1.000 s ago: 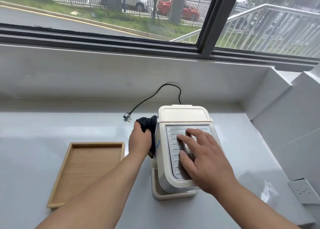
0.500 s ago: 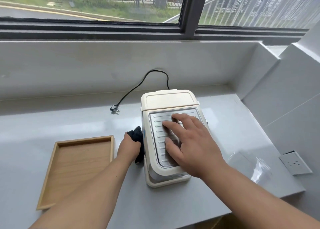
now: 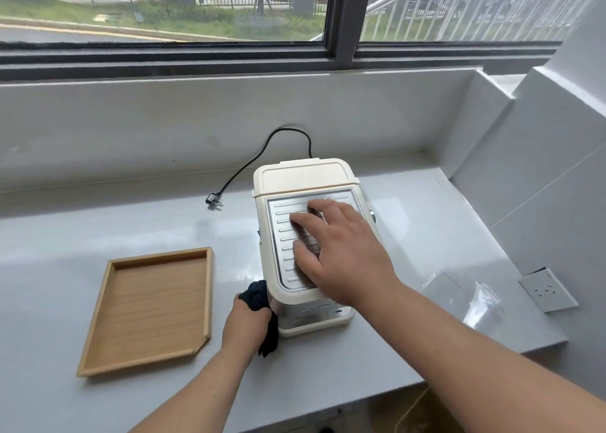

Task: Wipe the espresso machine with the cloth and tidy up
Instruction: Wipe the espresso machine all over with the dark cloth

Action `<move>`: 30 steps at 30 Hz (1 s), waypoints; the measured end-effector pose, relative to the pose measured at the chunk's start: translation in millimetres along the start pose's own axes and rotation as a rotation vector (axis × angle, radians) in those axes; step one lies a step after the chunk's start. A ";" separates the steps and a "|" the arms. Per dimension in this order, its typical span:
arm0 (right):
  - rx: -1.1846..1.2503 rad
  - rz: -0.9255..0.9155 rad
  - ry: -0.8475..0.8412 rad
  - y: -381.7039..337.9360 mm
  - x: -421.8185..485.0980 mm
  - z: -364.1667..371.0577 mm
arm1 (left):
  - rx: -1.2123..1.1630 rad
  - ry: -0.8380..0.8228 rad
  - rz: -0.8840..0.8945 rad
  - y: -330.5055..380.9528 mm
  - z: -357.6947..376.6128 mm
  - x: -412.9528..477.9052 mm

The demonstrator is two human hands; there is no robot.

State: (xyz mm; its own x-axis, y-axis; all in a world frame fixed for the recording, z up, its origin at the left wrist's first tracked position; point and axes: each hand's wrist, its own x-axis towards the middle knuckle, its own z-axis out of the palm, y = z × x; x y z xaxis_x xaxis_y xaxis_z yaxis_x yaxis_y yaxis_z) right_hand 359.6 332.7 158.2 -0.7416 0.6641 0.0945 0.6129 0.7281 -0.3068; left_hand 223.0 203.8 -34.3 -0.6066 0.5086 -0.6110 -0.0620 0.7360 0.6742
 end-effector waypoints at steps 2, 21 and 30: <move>0.006 -0.005 0.006 -0.4 -0.6 -0.5 | -0.047 0.024 -0.034 -5.1 3.2 -10.5; 0.076 -0.281 0.461 30.0 -81.3 13.4 | -0.408 -0.051 -0.177 6.2 84.3 -84.4; 0.252 0.169 -0.221 89.0 -155.4 83.5 | -0.375 -0.152 -0.224 18.1 105.0 -80.9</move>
State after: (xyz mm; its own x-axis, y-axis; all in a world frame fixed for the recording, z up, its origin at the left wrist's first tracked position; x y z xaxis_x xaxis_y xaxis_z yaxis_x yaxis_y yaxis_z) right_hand 506.6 280.1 37.2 -0.6934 0.6986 -0.1762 0.6661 0.5283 -0.5266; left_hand 354.2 222.8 -16.3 -0.4238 0.4361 -0.7939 -0.4778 0.6370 0.6050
